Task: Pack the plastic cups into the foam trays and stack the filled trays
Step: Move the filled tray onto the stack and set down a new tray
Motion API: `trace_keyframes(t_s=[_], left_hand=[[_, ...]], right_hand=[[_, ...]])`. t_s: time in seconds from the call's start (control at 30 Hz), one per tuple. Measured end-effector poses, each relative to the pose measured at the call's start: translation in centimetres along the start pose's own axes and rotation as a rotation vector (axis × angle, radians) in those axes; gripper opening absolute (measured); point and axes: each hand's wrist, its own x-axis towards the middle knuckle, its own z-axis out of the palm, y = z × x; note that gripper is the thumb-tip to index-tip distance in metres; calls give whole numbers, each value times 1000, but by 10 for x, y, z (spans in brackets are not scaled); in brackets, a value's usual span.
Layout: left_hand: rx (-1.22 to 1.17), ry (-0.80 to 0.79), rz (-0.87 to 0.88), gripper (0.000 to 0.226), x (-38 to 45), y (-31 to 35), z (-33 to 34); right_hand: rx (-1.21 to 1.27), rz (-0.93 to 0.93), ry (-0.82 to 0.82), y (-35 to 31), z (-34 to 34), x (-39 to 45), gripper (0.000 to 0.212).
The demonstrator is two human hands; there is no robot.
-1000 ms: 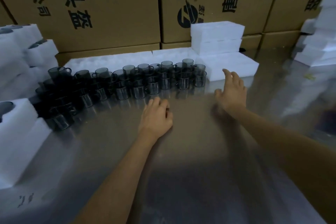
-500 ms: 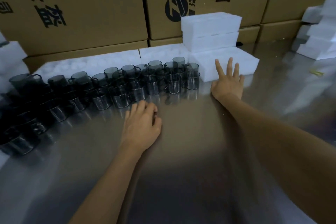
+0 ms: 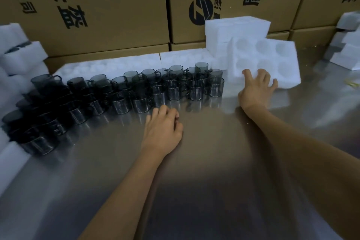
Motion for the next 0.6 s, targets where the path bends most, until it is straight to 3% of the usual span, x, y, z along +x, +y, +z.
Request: trace_keyframes(t_s=[0.13,0.23,0.37,0.5,0.6], left_hand=[[-47,-27,-27,22,2,-2,1],[-507,52,-252,16,3,-7,-6],[-1061,251,-518,28,-5,-15,-20],[-1361,343,-668,24,-20,-13,-34],[-1506,309,-684,31,-44,-7,-48]], right_hand=[[116,33,132,-5,-25,-37,56],[173,-35,232,-14,-43,-74,56],[250,-194,298,-40,-66,-125,52],[257,-425,290,-70,-84,-168,54],[309,-548,211,-82,-99,-194,58]])
